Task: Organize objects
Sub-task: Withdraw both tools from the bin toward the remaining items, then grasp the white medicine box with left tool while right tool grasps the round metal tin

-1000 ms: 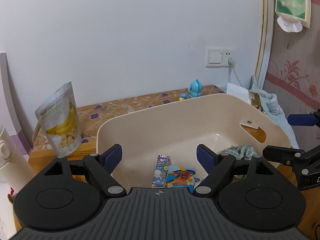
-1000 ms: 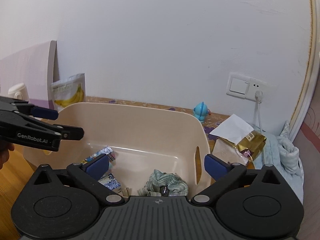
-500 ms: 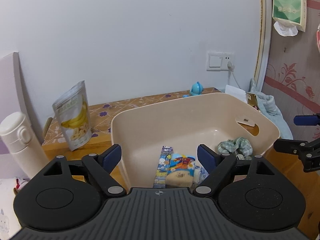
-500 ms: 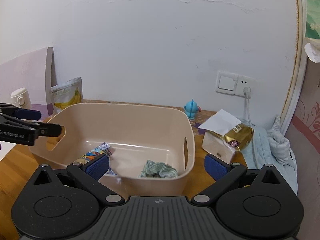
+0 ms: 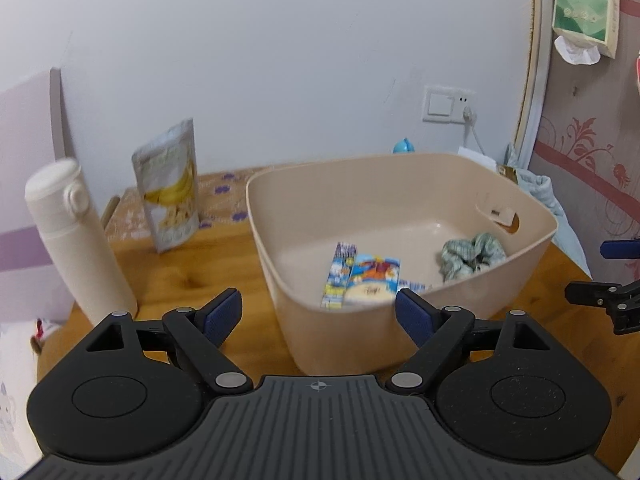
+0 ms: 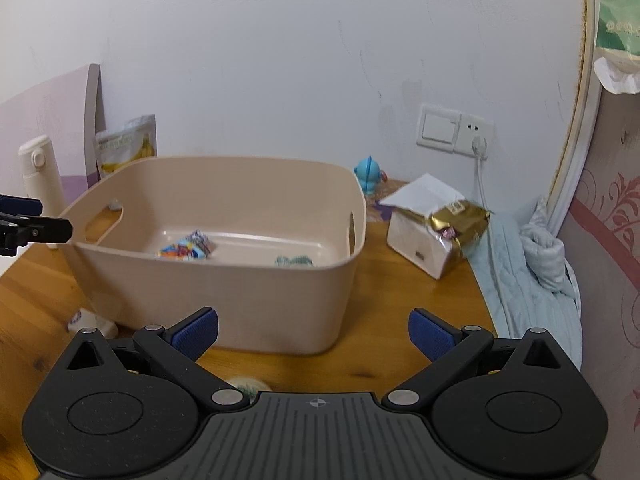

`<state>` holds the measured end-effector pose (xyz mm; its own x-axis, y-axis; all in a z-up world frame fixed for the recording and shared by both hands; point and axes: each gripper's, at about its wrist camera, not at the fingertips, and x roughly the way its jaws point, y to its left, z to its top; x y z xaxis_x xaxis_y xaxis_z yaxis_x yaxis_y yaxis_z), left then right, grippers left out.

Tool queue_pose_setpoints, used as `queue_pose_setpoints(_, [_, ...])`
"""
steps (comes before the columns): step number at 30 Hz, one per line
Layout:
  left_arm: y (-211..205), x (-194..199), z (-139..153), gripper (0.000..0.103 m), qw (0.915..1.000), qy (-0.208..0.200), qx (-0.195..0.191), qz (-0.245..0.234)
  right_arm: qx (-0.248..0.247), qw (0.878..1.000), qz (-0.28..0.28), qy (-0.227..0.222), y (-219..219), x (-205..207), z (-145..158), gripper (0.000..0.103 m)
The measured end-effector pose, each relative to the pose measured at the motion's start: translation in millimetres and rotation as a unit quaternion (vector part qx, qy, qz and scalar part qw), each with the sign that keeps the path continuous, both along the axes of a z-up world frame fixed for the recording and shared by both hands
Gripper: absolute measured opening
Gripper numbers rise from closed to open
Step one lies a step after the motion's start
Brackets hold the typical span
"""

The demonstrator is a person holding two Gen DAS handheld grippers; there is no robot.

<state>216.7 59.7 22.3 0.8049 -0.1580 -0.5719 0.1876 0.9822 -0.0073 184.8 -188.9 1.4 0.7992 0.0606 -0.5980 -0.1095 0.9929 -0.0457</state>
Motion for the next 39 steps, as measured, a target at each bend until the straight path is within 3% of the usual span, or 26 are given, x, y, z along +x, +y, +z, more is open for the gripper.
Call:
queue_pose_setpoints(15, [-0.2,-17.8,-46.0,0.085,0.9985,0.054,0.004,-0.006,0.005,0.999,-0.007,0.054,0.1,-18.5,-42.6,0.103])
queue_pose_setpoints(32, [-9.2,-9.9,-87.5,0.085,0.9934,0.114,-0.001,-0.008,-0.001,0.995,-0.003,0.100,10.8,-15.1,-78.8,0.103])
queue_pose_setpoints(39, [-11.6,-3.3,-94.8,0.088,0.9936,0.113,-0.006,-0.003,-0.001,0.994,-0.003,0.106,17.2,-9.5,-86.7,0.103])
